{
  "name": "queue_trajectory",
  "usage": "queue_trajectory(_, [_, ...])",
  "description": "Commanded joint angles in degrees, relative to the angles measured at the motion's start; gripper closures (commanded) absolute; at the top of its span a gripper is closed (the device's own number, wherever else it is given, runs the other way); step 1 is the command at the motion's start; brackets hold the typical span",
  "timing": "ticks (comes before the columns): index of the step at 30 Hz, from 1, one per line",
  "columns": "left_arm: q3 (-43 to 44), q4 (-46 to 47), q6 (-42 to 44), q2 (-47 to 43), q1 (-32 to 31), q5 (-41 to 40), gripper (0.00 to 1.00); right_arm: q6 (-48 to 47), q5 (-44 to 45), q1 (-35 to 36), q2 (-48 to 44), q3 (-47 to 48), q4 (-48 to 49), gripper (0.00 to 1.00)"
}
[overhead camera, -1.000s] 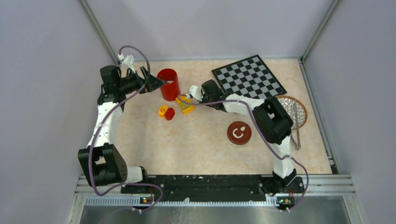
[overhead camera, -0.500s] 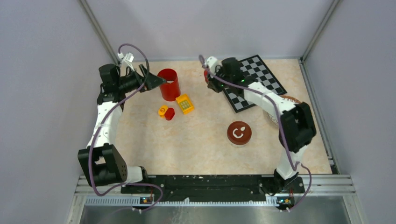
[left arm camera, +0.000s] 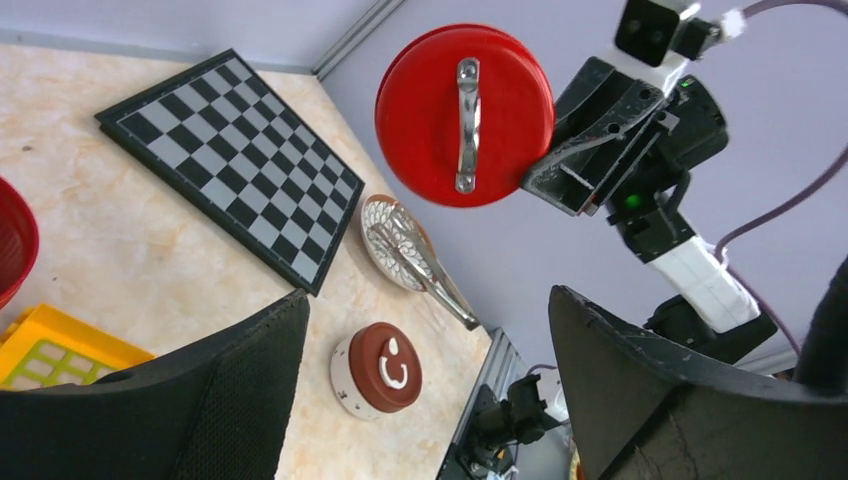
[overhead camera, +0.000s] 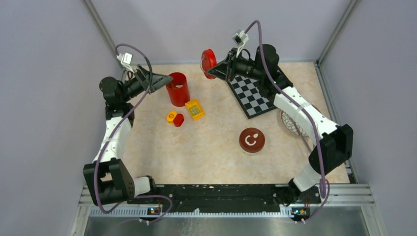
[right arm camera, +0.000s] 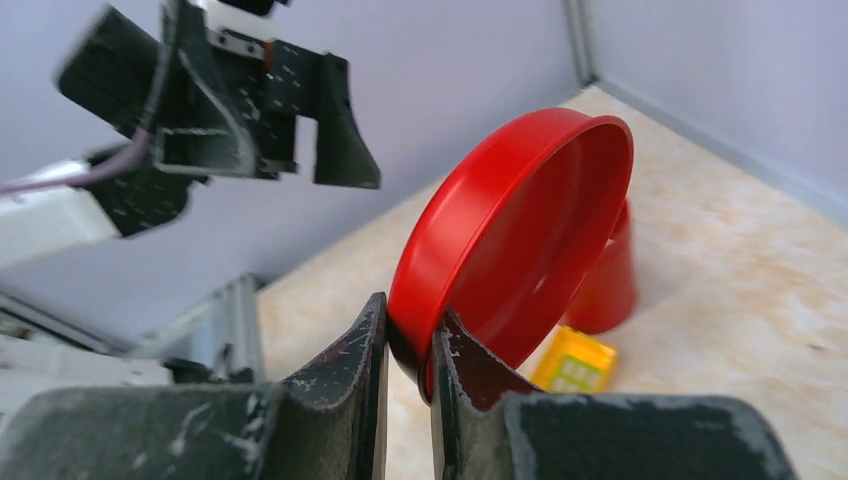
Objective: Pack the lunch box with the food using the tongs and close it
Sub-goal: Pick up the box lid from the center of the board.
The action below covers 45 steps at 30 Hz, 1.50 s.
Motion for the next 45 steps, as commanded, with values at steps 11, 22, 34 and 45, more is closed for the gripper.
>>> queue_trajectory(11, [4.89, -5.64, 6.57, -1.23, -12.98, -12.27, 0.27, 20.51, -3.33, 5.33, 2.18, 0.26, 11.70, 1.00])
queue_trajectory(22, [6.20, -13.48, 14.25, -1.68, -16.85, -17.43, 0.47, 19.96, -3.42, 8.04, 2.47, 0.26, 11.74, 1.00])
queue_trajectory(34, [4.06, -14.91, 14.18, -2.13, -19.05, -19.04, 0.56, 23.10, -0.81, 7.86, 3.84, 1.78, 10.78, 1.00])
queue_trajectory(45, [9.36, -23.22, 23.50, -0.49, -19.03, -23.11, 1.00, 25.11, -0.95, 6.34, 3.73, -0.55, 12.56, 0.83])
